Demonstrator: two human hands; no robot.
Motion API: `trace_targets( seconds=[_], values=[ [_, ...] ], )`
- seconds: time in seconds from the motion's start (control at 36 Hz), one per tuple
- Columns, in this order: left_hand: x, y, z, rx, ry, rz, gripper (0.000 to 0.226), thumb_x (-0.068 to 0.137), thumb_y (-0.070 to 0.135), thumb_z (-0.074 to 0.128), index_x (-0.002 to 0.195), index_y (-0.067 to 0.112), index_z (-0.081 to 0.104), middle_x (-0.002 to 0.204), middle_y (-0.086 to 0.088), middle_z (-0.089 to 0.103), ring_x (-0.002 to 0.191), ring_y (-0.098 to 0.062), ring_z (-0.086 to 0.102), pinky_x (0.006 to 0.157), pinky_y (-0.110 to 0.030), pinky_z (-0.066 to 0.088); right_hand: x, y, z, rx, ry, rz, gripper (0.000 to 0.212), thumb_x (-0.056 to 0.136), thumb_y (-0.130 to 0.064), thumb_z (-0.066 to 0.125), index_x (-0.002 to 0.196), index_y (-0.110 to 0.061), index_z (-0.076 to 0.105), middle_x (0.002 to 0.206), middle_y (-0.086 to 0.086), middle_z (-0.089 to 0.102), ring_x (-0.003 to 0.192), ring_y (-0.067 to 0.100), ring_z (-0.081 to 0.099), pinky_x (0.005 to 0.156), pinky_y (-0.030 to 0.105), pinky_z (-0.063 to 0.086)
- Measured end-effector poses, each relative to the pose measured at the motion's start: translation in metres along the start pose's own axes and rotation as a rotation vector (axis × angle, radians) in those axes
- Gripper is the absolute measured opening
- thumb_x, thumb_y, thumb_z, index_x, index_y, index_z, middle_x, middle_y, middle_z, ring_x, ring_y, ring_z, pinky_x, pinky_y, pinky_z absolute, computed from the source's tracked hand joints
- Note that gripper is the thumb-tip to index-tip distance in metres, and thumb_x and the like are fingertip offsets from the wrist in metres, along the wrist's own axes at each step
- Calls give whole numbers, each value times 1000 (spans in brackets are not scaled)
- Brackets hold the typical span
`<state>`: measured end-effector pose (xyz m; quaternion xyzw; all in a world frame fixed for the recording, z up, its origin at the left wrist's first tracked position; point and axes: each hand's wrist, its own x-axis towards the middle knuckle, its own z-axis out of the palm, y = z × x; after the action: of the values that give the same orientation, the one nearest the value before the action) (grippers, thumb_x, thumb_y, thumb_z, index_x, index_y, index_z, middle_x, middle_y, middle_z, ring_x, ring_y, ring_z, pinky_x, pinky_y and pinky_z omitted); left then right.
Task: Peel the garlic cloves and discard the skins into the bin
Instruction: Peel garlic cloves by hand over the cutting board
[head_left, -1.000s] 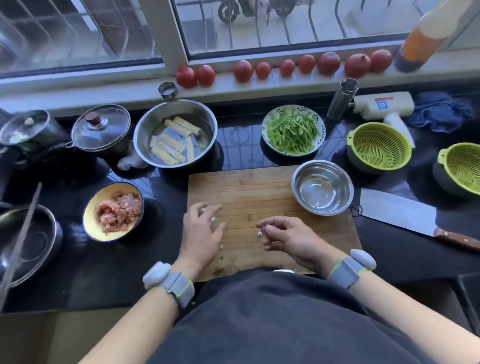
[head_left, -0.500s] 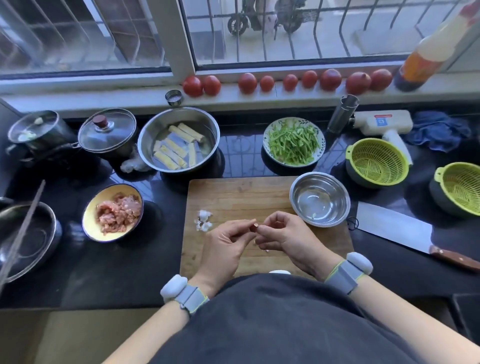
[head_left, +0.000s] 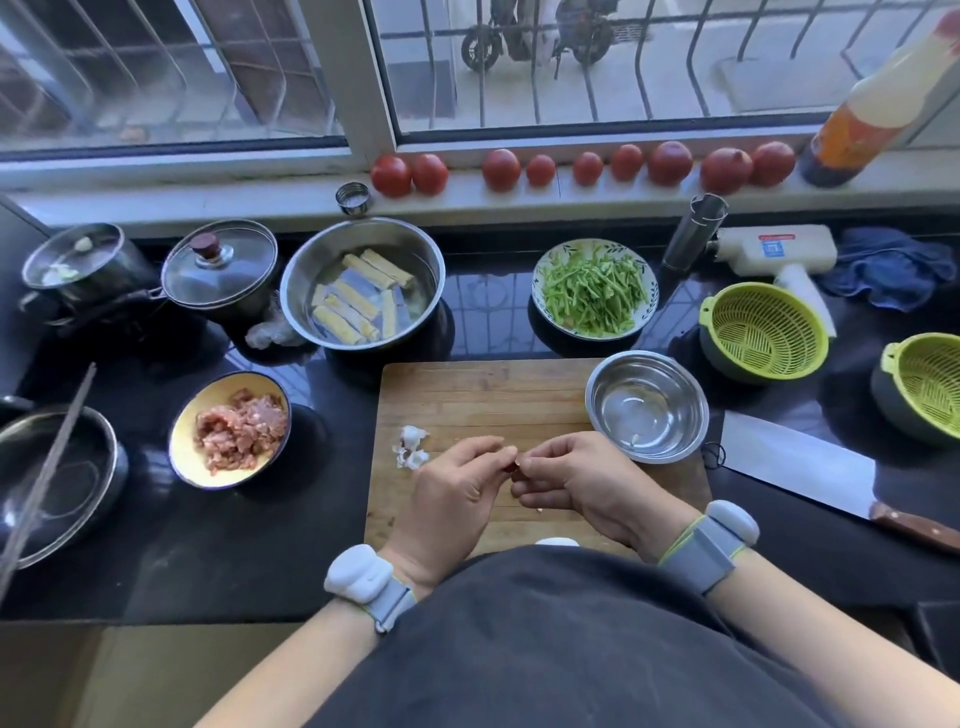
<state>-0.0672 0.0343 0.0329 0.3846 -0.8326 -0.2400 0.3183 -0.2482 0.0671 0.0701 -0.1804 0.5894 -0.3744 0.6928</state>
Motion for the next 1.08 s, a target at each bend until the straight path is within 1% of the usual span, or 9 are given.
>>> trace_targets(
  seconds=[0.11, 0.19, 0.5, 0.75, 0.83, 0.92, 0.97, 1.03, 1.08],
  values=[
    [0, -1, -2, 68, -38, 82, 23, 91, 11, 71, 112, 16, 75, 110, 3, 74, 92, -14, 71, 77, -29, 59, 1, 1, 0, -10, 18, 20, 8, 93, -1, 68, 89, 5, 70, 82, 22, 71, 76, 27, 72, 66, 29, 60],
    [1, -1, -2, 89, -69, 115, 21, 94, 13, 66, 114, 16, 72, 109, 4, 71, 88, -16, 71, 71, -32, 59, 1, 1, -1, -7, 25, 38, 9, 93, 0, 67, 93, 9, 69, 83, 23, 71, 75, 26, 73, 64, 27, 60],
    [0, 3, 2, 125, -116, 163, 15, 93, 8, 65, 106, 12, 72, 101, 2, 70, 80, -18, 68, 64, -32, 57, 1, 4, 2, -114, 92, 53, 7, 90, 4, 63, 84, 4, 65, 79, 25, 69, 70, 28, 70, 63, 29, 61],
    [-6, 2, 6, 77, -109, 107, 11, 92, 12, 65, 101, 14, 72, 99, 3, 71, 79, -19, 69, 62, -34, 58, 1, 10, 9, -63, 140, 62, 8, 87, 8, 60, 85, 0, 58, 55, 9, 55, 54, 20, 58, 53, 23, 56],
    [-7, 2, 6, 68, -131, 93, 14, 93, 13, 65, 104, 15, 73, 100, 4, 71, 81, -18, 70, 61, -34, 58, 1, 12, 10, -34, 137, 72, 9, 88, 6, 62, 88, -1, 57, 60, 11, 53, 54, 19, 54, 52, 22, 53],
    [-6, 4, 8, 52, -126, 89, 17, 92, 13, 66, 106, 14, 74, 101, 4, 72, 85, -15, 70, 68, -31, 59, 1, 13, 10, 6, 119, 76, 7, 89, 3, 64, 91, -1, 58, 75, 18, 54, 58, 19, 55, 55, 22, 53],
    [-5, 6, 8, -26, -72, -10, 18, 89, 10, 69, 105, 14, 76, 100, 5, 74, 89, -10, 70, 78, -27, 58, 0, 13, 9, 35, 98, 64, 3, 91, 4, 62, 89, 2, 61, 82, 22, 58, 61, 19, 60, 59, 23, 56],
    [-5, 9, 8, -229, -49, -271, 21, 86, 5, 73, 103, 17, 77, 98, 9, 76, 92, -4, 70, 85, -25, 57, 0, 12, 7, 82, 72, 48, 5, 91, 4, 63, 87, 3, 64, 83, 22, 64, 65, 21, 65, 63, 27, 59],
    [-7, 13, 6, -493, -84, -577, 26, 87, 1, 72, 100, 23, 76, 95, 7, 77, 94, -6, 72, 87, -25, 57, -1, 10, 6, 104, 54, 27, 6, 92, 5, 63, 87, 4, 66, 81, 20, 67, 67, 23, 67, 65, 28, 61]
  ],
)
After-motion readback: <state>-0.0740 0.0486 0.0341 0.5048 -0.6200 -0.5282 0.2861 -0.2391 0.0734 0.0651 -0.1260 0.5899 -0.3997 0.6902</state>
